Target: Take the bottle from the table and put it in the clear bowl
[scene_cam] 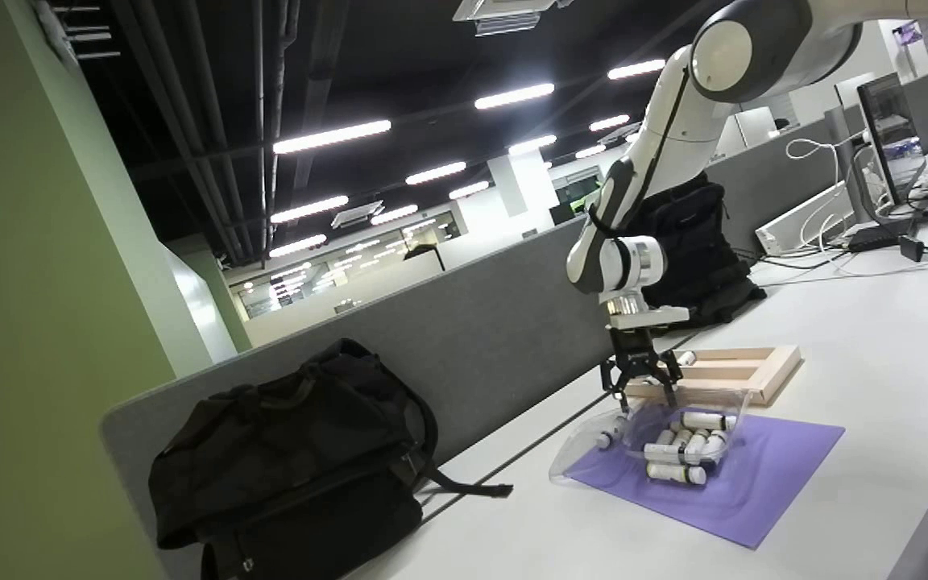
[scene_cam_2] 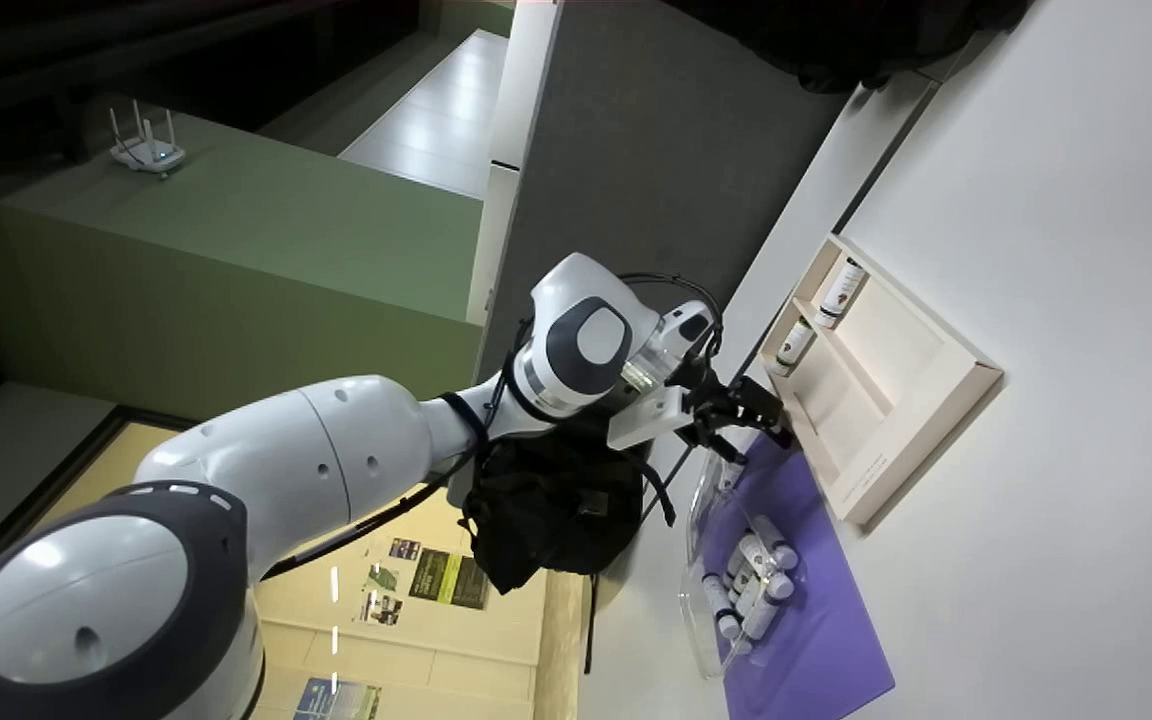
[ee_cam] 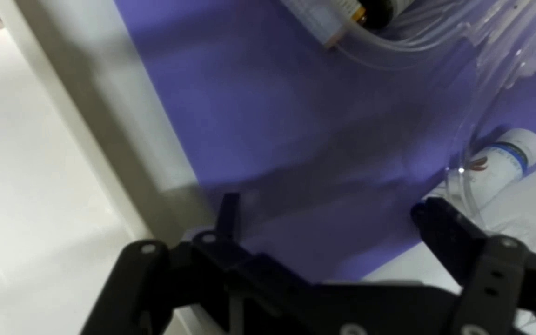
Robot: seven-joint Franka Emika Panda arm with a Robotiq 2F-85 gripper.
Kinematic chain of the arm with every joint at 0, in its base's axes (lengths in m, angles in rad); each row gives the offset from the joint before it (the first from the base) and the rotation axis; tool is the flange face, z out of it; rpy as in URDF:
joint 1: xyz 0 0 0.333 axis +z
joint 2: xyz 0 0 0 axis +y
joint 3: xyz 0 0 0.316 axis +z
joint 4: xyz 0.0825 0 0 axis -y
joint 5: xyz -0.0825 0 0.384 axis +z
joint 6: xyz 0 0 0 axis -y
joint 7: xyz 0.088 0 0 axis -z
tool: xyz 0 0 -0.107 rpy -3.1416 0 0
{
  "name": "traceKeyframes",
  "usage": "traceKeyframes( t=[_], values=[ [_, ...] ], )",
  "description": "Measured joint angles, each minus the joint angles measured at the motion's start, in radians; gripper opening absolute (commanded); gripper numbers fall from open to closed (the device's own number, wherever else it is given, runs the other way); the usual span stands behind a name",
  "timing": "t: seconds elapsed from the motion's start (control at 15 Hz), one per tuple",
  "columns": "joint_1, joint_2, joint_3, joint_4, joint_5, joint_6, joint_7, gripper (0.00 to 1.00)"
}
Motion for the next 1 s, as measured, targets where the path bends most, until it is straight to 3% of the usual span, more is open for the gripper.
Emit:
traceKeyframes(
  t=[1.0],
  values=[
    [0.026,0.045,0.032,0.084,0.025,-0.032,0.001,1.0]
  ],
)
